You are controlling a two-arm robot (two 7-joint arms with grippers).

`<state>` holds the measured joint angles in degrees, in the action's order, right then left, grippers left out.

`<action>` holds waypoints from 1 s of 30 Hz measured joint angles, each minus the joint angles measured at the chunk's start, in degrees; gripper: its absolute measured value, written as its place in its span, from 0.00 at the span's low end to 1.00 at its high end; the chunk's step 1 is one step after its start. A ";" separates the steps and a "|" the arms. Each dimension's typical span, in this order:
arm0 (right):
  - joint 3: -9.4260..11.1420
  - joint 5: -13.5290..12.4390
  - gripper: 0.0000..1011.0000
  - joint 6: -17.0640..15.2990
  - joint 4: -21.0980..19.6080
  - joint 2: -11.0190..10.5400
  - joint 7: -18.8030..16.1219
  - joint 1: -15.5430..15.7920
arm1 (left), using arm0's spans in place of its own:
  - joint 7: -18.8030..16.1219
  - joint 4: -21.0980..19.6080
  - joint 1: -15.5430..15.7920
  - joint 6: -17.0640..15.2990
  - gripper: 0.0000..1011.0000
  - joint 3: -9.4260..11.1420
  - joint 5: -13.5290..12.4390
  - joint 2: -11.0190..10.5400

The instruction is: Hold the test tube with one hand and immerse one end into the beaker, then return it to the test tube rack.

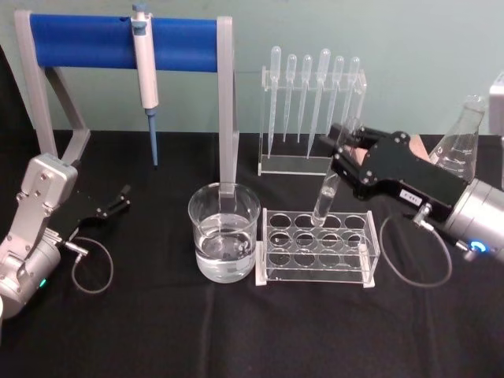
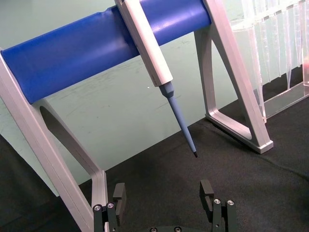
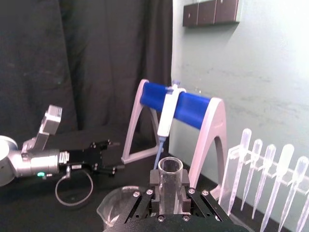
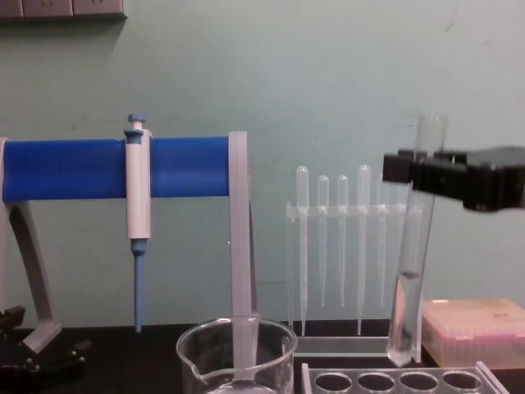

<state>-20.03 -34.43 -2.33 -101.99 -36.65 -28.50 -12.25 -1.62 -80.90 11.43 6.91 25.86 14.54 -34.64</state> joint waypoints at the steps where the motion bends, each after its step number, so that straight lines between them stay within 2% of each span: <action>1: -0.13 0.15 0.22 0.09 0.12 0.00 -0.05 0.10 | 0.00 0.00 0.00 0.00 0.99 0.00 0.00 0.00; 12: -2.04 2.88 0.22 1.64 2.01 1.95 -0.19 0.72 | 0.00 0.00 0.00 0.00 0.99 0.00 0.00 0.00; 30: -2.40 5.77 0.22 2.78 5.83 4.08 0.05 1.00 | 0.00 0.00 0.00 0.00 0.99 0.00 0.00 0.00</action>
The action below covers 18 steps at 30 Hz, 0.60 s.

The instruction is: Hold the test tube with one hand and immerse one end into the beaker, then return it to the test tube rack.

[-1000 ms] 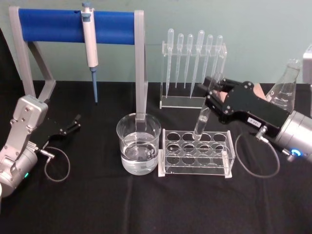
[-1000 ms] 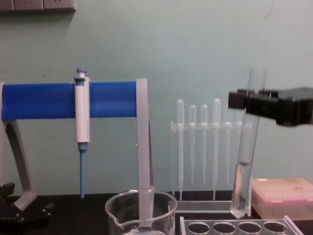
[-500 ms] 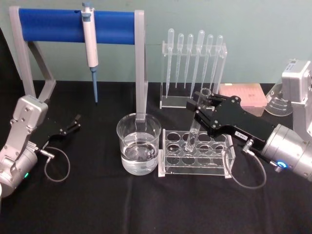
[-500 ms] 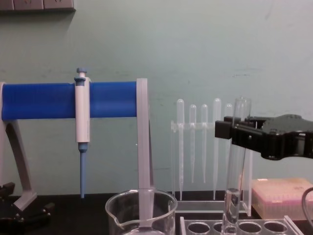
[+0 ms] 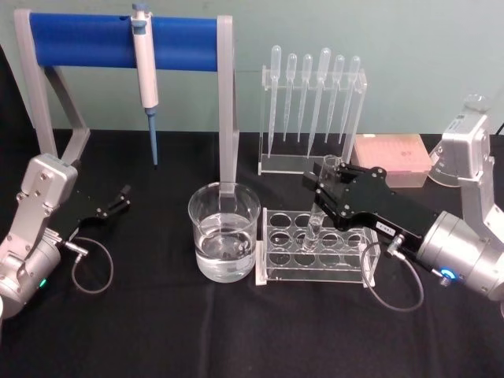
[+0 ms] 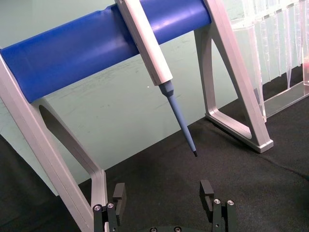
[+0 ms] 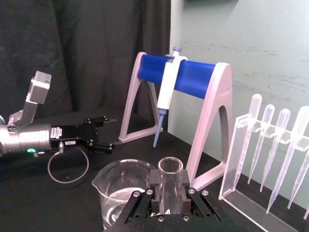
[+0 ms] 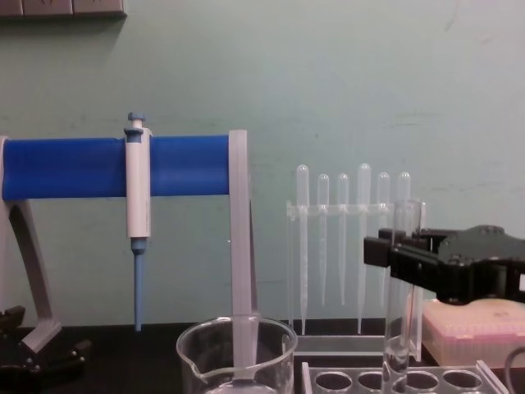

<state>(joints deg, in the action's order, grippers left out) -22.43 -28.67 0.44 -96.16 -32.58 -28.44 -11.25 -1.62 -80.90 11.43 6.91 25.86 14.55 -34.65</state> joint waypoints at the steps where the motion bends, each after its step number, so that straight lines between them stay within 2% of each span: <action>1: 0.01 0.08 0.22 0.10 0.18 0.08 0.00 0.03 | 0.00 0.00 0.00 0.00 0.99 0.00 0.00 0.00; 18: -0.12 1.42 0.22 1.18 2.88 1.55 -0.86 0.53 | 0.00 0.00 0.00 0.00 0.99 0.00 0.00 0.00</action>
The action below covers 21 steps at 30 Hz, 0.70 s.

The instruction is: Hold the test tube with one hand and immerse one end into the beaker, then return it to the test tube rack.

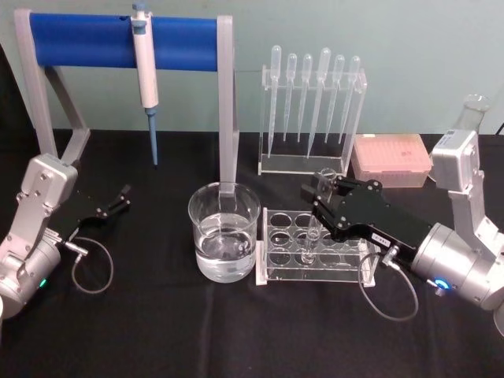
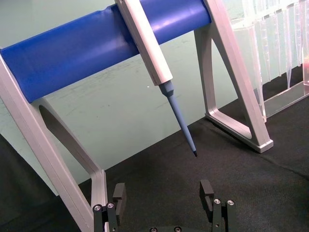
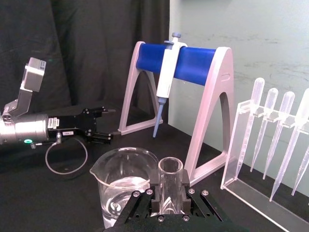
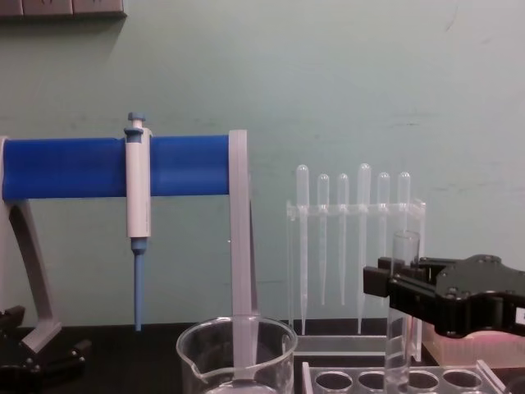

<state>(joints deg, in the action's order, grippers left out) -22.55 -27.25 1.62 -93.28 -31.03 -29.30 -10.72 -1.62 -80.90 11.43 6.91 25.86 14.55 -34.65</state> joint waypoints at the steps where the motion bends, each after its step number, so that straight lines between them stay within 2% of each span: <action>1: 0.00 0.05 0.22 0.01 0.03 0.03 -0.01 0.04 | 0.00 0.00 0.00 0.00 0.99 0.00 0.00 0.00; 21: 0.13 1.40 0.22 0.84 0.88 0.83 -0.16 0.65 | 0.00 0.00 0.00 0.00 0.99 0.00 0.00 0.00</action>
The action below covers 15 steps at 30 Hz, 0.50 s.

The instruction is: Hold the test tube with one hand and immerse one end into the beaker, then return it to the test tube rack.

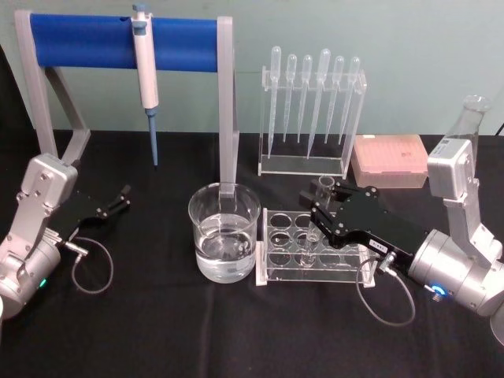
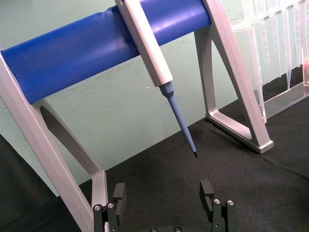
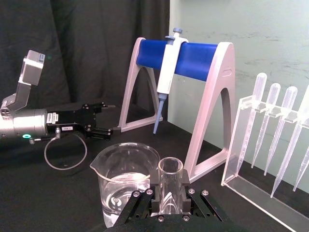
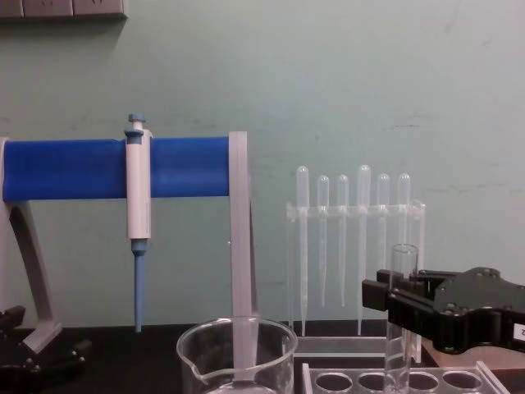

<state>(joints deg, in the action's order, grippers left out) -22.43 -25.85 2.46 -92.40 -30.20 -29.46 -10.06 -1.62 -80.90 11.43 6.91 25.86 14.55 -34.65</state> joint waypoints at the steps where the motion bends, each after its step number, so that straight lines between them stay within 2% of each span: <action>1: 0.04 0.05 0.22 0.02 0.03 0.06 0.00 0.04 | 0.00 0.00 0.00 0.00 0.99 0.00 0.00 0.00; 15: 0.08 0.13 0.22 0.03 0.08 0.10 0.00 0.08 | 0.00 0.00 0.00 0.00 0.99 0.00 0.00 0.00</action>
<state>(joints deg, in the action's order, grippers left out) -22.35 -25.72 2.49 -92.32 -30.09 -29.45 -9.98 -1.62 -80.90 11.43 6.91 25.86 14.55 -34.65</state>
